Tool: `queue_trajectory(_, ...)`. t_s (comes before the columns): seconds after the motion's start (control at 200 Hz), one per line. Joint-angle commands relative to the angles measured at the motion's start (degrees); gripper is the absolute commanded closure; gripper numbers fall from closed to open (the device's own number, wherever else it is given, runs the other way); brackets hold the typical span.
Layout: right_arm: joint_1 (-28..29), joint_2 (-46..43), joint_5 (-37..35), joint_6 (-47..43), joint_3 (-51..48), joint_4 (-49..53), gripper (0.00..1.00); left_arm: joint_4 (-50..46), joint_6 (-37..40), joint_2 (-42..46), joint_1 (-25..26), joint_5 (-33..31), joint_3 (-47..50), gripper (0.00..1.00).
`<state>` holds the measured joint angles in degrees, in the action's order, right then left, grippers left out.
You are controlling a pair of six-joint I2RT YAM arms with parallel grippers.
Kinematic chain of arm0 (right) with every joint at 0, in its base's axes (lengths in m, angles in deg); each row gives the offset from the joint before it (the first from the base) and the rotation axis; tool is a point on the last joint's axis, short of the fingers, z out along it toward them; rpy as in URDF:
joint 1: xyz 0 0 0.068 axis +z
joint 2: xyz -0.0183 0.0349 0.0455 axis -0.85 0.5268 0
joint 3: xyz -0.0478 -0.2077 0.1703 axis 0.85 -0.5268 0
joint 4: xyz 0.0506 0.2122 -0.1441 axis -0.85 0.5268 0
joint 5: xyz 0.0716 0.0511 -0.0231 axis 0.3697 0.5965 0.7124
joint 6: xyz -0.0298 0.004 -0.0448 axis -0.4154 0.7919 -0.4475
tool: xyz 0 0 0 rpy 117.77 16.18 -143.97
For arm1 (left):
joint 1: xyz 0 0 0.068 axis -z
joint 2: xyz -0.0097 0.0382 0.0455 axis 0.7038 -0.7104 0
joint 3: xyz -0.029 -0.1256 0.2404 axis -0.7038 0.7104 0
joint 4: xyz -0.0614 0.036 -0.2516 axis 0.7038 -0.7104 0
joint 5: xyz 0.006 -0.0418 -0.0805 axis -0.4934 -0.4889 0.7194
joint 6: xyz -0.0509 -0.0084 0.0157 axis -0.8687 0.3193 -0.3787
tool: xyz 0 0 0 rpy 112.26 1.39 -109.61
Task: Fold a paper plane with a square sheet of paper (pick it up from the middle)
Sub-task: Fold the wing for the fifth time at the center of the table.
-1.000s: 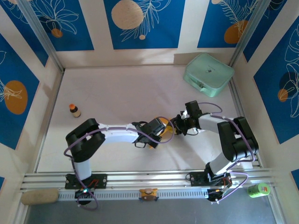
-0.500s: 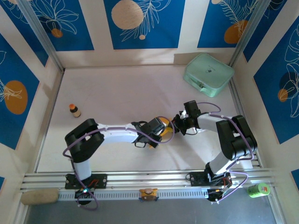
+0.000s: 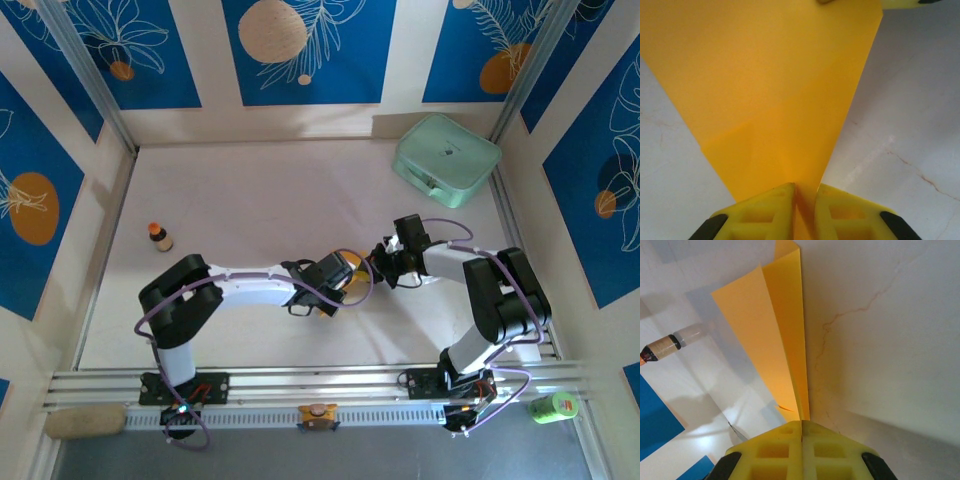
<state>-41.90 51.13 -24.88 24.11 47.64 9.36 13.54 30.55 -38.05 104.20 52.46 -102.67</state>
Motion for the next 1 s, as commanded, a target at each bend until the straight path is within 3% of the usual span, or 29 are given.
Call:
queue_trajectory(0.0,-0.4,-1.5,1.2,0.5,-0.3,0.2,1.00,-1.9,0.7,1.2,-0.4,-1.0,0.7,0.83)
queue_trajectory(0.21,-0.4,-1.7,1.6,0.7,-0.4,-0.2,1.00,-1.8,0.8,1.2,-0.4,-1.1,0.7,0.85)
queue_trajectory(0.335,-0.3,-2.0,1.6,0.5,-0.3,-0.1,1.00,-1.6,0.9,1.3,-0.4,-0.9,0.9,0.94)
queue_trajectory(0.425,-0.6,-3.3,0.8,0.0,-0.5,0.4,0.93,-1.0,1.1,1.5,-0.4,-0.1,1.3,1.00)
queue_trajectory(0.5,-1.2,-4.9,-0.5,-1.0,-0.5,1.9,0.83,-0.1,1.3,2.0,-0.7,1.3,1.9,1.00)
queue_trajectory(0.745,-4.2,-12.0,-2.5,-2.7,-3.6,2.1,0.68,5.5,0.6,3.2,-3.7,10.3,4.9,1.00)
queue_trajectory(0.91,-4.8,-14.6,-3.6,-2.9,-4.3,2.8,0.68,7.5,-0.6,2.9,-5.4,14.0,6.2,1.00)
queue_trajectory(0.995,-4.6,-14.4,-2.8,-2.9,-4.7,1.4,0.72,9.7,-1.4,3.2,-6.1,15.4,7.6,1.00)
